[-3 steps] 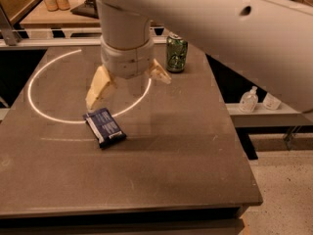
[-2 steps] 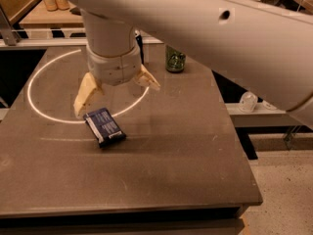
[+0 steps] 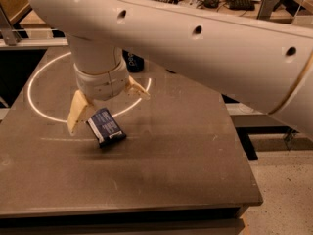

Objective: Pick rxbar blueberry

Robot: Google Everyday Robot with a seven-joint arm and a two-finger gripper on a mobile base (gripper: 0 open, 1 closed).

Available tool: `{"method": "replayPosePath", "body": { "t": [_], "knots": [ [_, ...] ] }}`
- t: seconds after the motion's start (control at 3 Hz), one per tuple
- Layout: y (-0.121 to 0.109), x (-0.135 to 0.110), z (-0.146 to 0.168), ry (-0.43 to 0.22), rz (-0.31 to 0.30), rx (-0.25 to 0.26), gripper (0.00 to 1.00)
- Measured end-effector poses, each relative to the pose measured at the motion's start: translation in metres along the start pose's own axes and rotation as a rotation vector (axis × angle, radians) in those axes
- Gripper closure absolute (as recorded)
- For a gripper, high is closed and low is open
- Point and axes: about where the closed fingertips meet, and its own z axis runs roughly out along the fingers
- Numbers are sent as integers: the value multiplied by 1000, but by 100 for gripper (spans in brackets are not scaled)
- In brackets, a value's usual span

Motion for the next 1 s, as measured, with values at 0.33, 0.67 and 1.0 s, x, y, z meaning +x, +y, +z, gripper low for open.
{"method": "replayPosePath", "body": {
  "t": [0.33,0.67,1.0],
  "knots": [
    [3,-20,23,19,10,23,0],
    [6,-30,43,48,39,-20,0],
    [8,-33,58,65,27,-37,26]
  ]
}}
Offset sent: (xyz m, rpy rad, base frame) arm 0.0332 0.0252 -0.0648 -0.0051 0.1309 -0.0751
